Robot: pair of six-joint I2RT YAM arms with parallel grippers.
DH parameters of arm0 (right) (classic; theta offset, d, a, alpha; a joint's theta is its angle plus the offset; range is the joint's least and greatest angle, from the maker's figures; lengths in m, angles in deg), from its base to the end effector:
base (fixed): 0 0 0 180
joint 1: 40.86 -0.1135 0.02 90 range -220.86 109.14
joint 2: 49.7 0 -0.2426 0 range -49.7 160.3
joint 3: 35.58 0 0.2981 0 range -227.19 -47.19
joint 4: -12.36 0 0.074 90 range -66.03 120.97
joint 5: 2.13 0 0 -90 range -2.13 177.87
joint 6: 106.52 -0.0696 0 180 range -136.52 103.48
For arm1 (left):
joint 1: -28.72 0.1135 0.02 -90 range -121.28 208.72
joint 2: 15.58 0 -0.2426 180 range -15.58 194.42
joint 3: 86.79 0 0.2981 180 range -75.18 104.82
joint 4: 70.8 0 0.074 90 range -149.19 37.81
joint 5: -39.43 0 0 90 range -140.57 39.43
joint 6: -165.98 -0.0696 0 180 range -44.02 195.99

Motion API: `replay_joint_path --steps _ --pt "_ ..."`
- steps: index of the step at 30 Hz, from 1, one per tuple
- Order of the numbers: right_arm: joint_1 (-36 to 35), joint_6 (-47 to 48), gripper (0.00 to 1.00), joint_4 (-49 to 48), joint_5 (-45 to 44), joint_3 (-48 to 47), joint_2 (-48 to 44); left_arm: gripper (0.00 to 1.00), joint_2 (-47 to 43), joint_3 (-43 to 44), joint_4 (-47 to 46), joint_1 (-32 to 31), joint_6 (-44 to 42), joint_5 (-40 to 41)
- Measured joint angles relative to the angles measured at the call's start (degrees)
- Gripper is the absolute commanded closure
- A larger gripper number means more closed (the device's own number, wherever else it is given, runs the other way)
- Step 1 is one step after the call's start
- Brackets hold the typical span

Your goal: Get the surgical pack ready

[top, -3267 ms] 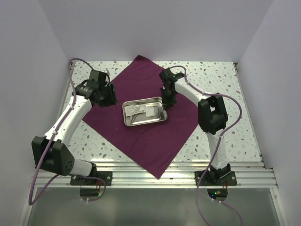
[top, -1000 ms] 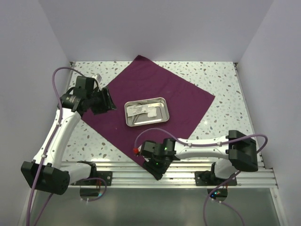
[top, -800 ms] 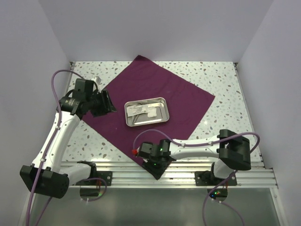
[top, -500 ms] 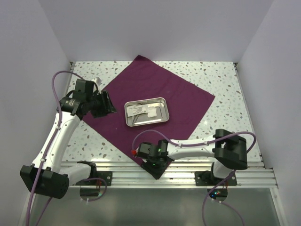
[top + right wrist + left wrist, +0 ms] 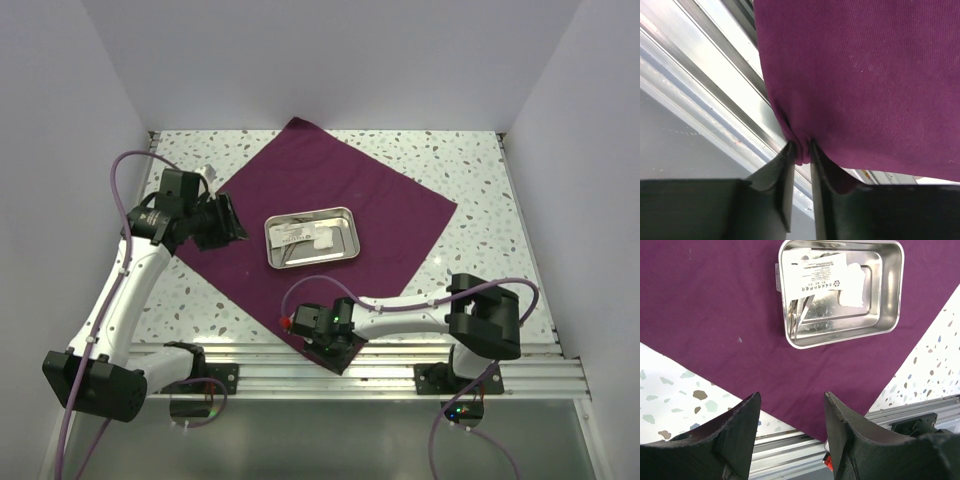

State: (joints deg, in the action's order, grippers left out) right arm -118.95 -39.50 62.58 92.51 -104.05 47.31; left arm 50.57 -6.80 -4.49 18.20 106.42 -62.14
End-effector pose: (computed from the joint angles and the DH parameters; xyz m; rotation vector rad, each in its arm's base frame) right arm 0.0645 0.3333 0.0712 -1.4280 2.7104 0.3116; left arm 0.2904 -0.0681 0.2939 -0.3537 2.5201 -0.5437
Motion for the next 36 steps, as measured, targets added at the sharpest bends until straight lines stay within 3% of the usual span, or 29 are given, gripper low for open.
replay_joint_path --steps 7,14,21,28,36 --pt "-0.1 -0.3 1.0 1.8 -2.7 -0.8 -0.2 0.43 0.0 -0.4 0.0 0.0 0.0 0.0" --pt "1.6 0.3 1.0 11.3 -10.3 -11.7 -0.8 0.42 0.9 0.0 0.4 0.0 0.0 0.7" --pt "15.0 4.2 1.0 12.6 -17.6 -28.6 0.8 0.43 2.0 2.3 0.7 0.0 0.5 3.9" --pt "27.1 10.4 1.0 11.6 -22.0 -50.1 14.4 0.43 4.5 3.9 0.8 0.0 0.4 5.2" --pt "29.6 15.3 1.0 8.1 -24.4 -70.8 30.5 0.43 7.8 4.1 1.3 0.0 -0.1 5.4"
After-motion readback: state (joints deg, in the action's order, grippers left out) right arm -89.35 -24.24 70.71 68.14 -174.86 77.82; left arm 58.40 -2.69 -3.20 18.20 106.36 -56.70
